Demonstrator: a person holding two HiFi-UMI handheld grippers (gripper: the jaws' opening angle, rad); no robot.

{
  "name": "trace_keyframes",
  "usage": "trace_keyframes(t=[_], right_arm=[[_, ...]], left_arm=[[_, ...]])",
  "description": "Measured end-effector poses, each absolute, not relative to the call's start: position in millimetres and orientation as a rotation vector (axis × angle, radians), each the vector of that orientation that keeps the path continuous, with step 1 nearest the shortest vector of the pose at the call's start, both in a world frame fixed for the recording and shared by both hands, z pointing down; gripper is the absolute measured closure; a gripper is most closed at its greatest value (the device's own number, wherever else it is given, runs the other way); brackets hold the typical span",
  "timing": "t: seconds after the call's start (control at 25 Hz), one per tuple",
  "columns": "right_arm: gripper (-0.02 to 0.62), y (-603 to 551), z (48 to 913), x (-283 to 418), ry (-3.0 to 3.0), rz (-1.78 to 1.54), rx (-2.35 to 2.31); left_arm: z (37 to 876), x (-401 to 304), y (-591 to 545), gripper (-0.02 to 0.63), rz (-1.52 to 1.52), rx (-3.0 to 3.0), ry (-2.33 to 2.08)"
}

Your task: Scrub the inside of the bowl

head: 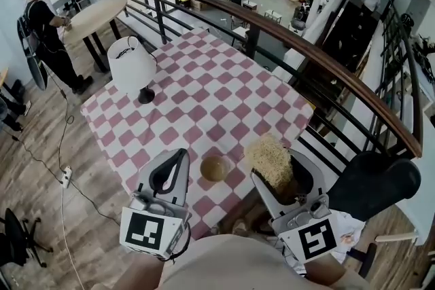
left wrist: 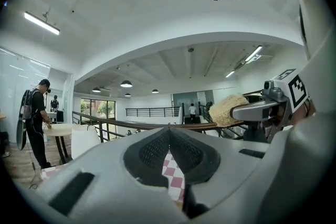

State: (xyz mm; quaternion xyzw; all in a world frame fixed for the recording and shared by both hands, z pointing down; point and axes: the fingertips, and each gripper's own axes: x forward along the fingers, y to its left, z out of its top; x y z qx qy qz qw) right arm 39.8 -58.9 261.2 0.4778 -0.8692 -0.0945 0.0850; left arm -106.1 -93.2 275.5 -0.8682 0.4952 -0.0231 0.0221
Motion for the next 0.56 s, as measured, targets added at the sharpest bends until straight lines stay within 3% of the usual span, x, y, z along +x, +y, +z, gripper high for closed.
trace_keyframes(t=[0.56], right_arm=[[0.339, -63.7, 264.9, 38.1, -2.588, -0.274, 1.395]], left_arm=[[270.1, -102.1, -98.9, 0.589, -0.092, -2.655, 1.529]])
